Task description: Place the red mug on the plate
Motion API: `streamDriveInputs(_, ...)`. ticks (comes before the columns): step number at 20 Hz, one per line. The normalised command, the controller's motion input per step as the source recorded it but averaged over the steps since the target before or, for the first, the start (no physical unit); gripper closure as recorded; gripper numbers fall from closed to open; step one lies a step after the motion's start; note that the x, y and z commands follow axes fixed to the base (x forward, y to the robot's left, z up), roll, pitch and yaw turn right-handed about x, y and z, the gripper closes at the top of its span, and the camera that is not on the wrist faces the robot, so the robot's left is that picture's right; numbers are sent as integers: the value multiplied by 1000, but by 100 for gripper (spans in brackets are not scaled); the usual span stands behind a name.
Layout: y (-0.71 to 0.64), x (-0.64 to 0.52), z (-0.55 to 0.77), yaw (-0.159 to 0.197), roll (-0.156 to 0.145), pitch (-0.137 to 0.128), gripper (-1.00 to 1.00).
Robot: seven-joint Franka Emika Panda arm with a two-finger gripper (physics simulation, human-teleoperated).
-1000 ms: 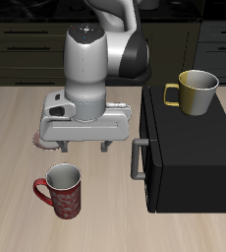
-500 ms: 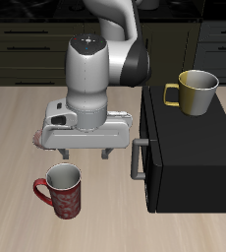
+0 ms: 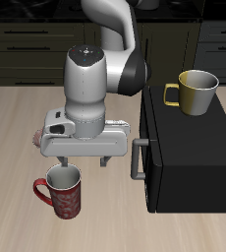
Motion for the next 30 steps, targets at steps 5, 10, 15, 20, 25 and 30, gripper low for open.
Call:
streamDriveInputs(5, 62, -31, -142, -6, 10, 8, -100)
streamDriveInputs(10, 0, 5, -220, -25, 8, 33, -100)
streamDriveInputs(15, -15, -7, -208, -1, 2, 29, -100)
streamDriveInputs(20, -31, 16, -154, -18, -1, 18, -100)
streamDriveInputs(25, 51, 9, -109, -4, 20, 5, 100)
streamDriveInputs(30, 23, 39, -80, -5, 10, 10, 100)
